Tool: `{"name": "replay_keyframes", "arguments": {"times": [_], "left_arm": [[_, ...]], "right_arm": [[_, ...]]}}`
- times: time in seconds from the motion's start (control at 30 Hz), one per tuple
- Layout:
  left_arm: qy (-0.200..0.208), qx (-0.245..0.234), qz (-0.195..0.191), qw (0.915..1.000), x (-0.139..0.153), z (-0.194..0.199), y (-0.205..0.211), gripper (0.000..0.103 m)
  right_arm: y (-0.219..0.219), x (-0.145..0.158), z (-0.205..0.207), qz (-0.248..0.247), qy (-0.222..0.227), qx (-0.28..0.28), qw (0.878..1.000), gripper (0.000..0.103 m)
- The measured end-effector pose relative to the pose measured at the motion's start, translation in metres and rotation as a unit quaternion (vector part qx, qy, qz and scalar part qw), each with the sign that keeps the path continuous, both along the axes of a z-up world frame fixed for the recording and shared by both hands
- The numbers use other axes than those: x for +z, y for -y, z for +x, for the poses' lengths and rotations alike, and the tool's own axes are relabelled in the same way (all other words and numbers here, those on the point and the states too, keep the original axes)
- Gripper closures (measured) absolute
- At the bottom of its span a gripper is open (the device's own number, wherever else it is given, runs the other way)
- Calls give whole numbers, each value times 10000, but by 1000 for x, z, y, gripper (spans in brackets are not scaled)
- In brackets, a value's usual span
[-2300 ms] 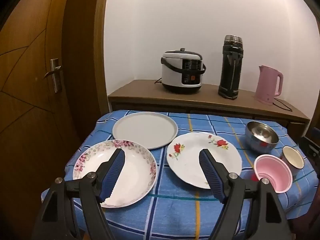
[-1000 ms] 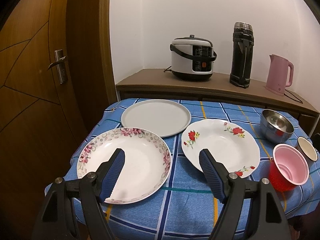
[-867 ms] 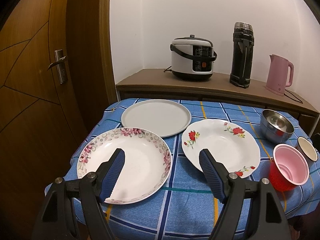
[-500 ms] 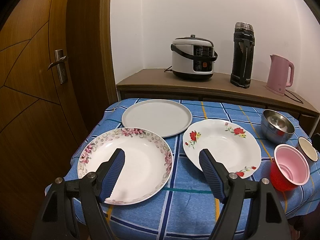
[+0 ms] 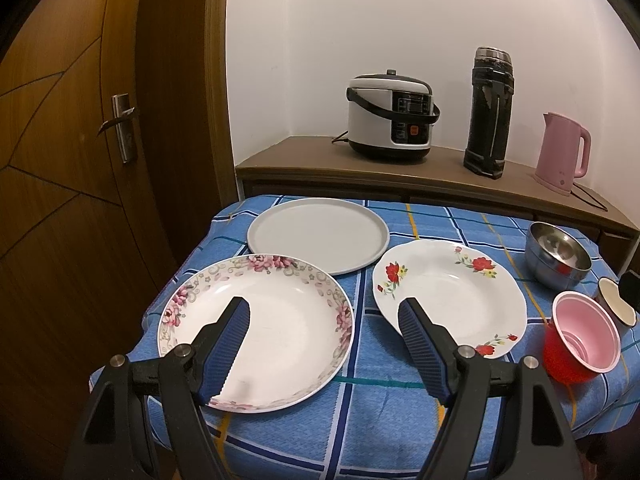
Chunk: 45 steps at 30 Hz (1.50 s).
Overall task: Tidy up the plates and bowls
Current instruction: 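Move both tools toward the pink-floral deep white plate, then clamp the rim of the pink-floral plate with both grippers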
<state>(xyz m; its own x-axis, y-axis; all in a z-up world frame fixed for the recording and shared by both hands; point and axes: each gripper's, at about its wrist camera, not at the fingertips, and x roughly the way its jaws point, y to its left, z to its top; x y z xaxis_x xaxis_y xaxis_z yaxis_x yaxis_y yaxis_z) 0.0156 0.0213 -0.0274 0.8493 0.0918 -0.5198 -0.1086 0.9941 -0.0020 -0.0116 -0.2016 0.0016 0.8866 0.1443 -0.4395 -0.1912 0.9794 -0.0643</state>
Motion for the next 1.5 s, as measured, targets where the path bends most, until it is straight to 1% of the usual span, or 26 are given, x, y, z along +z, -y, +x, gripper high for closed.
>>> {"name": "replay_keyframes", "arguments": {"times": [0.47, 1.2, 1.4, 1.5], "left_arm": [[10, 14, -44, 10000, -4, 0, -5, 24], [51, 67, -104, 9999, -4, -1, -19, 24], [55, 107, -109, 9999, -4, -2, -23, 24], [44, 180, -74, 9998, -5, -1, -28, 24]], "right_arm": [[-6, -2, 2, -24, -46, 21, 10000, 0], [-29, -4, 9, -117, -133, 159, 9997, 1], [-38, -4, 14, -97, -182, 260, 9994, 3], [-46, -5, 20, -63, -248, 374, 9990, 10]]}}
